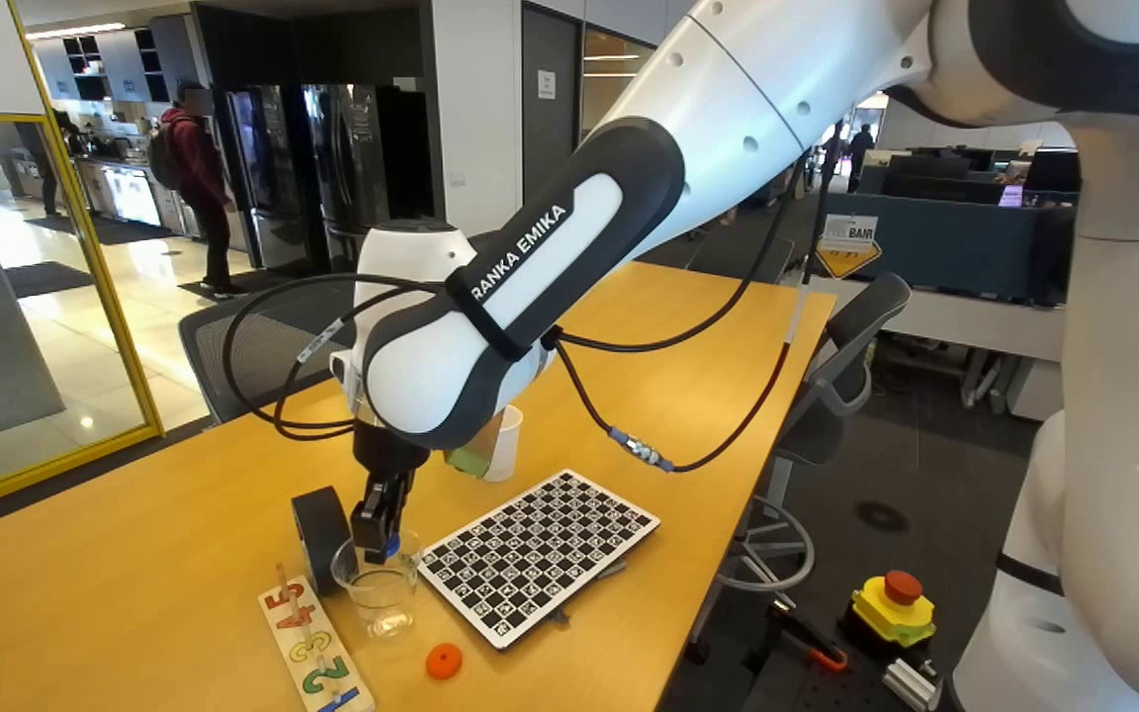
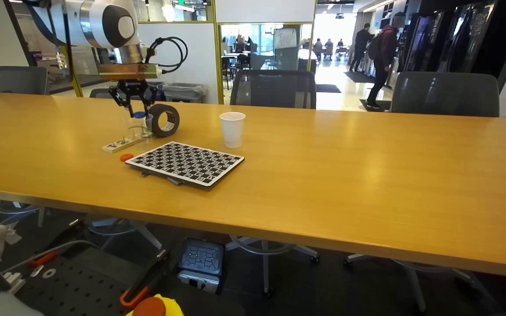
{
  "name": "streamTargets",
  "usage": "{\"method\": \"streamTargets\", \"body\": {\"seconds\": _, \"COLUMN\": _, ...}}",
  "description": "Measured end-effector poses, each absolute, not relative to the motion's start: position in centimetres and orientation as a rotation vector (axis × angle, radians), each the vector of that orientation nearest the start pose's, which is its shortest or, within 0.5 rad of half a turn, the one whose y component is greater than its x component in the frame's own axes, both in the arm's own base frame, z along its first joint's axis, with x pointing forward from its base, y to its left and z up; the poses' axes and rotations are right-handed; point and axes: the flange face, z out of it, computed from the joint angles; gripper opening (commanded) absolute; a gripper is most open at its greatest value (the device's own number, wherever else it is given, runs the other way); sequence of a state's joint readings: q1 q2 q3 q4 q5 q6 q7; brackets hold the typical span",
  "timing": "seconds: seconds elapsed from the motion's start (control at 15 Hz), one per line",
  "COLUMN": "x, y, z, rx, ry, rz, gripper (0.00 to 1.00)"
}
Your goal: Put the orange rings in the white cup, then put the blue ring in the plastic clear cup.
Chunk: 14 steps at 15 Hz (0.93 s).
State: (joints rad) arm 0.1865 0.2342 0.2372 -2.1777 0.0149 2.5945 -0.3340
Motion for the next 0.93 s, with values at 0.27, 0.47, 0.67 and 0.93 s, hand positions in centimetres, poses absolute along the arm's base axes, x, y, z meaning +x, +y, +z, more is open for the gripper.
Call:
{"method": "streamTargets", "body": {"seconds": 0.27, "x": 52.61, "y": 23.43, "z": 30.29, "rx": -2.851, "ry": -1.096, "rz": -0.257, "gripper": 0.89}}
{"method": "streamTargets", "body": {"seconds": 0.47, "x": 52.55, "y": 23.42, "z": 30.23, "rx": -2.851, "ry": -1.098, "rz": -0.248, "gripper": 1.0}}
{"method": "streamTargets", "body": {"seconds": 0.67, "x": 52.48, "y": 23.47, "z": 30.23, "rx": -2.852, "ry": -1.096, "rz": -0.247, "gripper": 1.0}}
{"method": "streamTargets", "body": {"seconds": 0.93, "x": 51.82, "y": 23.69, "z": 30.23, "rx": -2.881, "ry": -1.057, "rz": -0.244, "gripper": 1.0}}
